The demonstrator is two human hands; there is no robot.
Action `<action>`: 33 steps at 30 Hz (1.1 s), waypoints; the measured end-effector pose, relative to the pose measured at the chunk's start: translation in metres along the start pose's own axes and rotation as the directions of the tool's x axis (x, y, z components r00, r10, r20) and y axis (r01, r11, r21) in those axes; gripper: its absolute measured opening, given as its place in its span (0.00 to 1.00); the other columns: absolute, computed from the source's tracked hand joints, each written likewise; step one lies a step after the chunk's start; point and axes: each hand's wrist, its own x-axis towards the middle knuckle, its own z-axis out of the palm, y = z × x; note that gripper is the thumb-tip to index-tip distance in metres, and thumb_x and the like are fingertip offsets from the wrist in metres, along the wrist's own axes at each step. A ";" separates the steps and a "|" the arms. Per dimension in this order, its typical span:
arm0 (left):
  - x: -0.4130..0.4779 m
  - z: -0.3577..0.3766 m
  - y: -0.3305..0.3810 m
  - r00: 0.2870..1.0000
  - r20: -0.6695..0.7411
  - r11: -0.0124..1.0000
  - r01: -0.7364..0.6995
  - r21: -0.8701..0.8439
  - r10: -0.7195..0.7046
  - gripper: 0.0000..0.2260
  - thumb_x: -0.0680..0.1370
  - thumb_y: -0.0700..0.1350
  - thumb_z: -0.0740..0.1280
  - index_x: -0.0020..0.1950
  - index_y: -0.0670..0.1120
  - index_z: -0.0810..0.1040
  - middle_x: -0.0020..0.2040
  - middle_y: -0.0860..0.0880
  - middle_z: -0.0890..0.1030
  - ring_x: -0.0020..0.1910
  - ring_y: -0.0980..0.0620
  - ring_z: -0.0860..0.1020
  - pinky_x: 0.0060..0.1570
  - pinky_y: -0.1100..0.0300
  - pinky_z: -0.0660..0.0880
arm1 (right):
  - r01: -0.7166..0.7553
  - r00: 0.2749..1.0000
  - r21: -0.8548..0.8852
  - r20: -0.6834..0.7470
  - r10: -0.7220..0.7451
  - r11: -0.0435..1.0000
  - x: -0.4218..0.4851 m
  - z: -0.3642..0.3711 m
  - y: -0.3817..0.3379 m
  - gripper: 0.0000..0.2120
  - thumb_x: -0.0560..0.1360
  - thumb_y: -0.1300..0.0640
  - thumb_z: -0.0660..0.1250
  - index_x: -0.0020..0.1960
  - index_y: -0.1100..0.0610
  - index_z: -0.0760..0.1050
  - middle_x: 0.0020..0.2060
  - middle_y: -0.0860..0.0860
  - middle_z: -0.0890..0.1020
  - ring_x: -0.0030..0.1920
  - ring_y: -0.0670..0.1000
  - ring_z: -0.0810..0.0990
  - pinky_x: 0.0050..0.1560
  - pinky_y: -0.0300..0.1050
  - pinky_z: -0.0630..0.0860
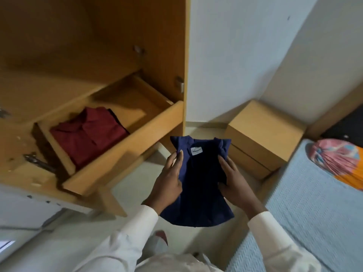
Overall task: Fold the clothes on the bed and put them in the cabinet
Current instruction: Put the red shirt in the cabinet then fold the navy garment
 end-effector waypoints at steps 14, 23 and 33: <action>0.097 -0.192 -0.088 0.858 -0.512 0.999 0.004 -0.042 -0.025 0.40 0.73 0.27 0.64 0.80 0.45 0.52 0.80 0.48 0.52 0.77 0.55 0.53 0.62 0.83 0.52 | 0.377 0.926 -0.163 0.094 -0.366 0.912 0.253 0.001 -0.185 0.40 0.72 0.66 0.67 0.79 0.54 0.54 0.79 0.54 0.55 0.76 0.57 0.60 0.73 0.43 0.60; 0.192 -0.252 -0.141 0.730 -0.675 0.992 0.034 -0.122 -0.108 0.40 0.74 0.27 0.64 0.80 0.47 0.49 0.80 0.46 0.49 0.76 0.58 0.53 0.60 0.80 0.60 | 0.479 0.877 -0.265 0.129 -0.462 0.836 0.406 0.021 -0.260 0.42 0.74 0.66 0.68 0.80 0.48 0.51 0.80 0.51 0.50 0.73 0.60 0.66 0.62 0.52 0.75; 0.235 -0.191 -0.220 0.754 -0.490 0.892 0.299 -0.338 -0.438 0.37 0.76 0.33 0.68 0.79 0.44 0.52 0.78 0.43 0.54 0.76 0.50 0.57 0.70 0.68 0.57 | 0.519 0.811 -0.320 0.476 -0.339 0.793 0.489 0.087 -0.192 0.37 0.77 0.68 0.63 0.80 0.58 0.48 0.79 0.55 0.48 0.78 0.51 0.46 0.78 0.45 0.50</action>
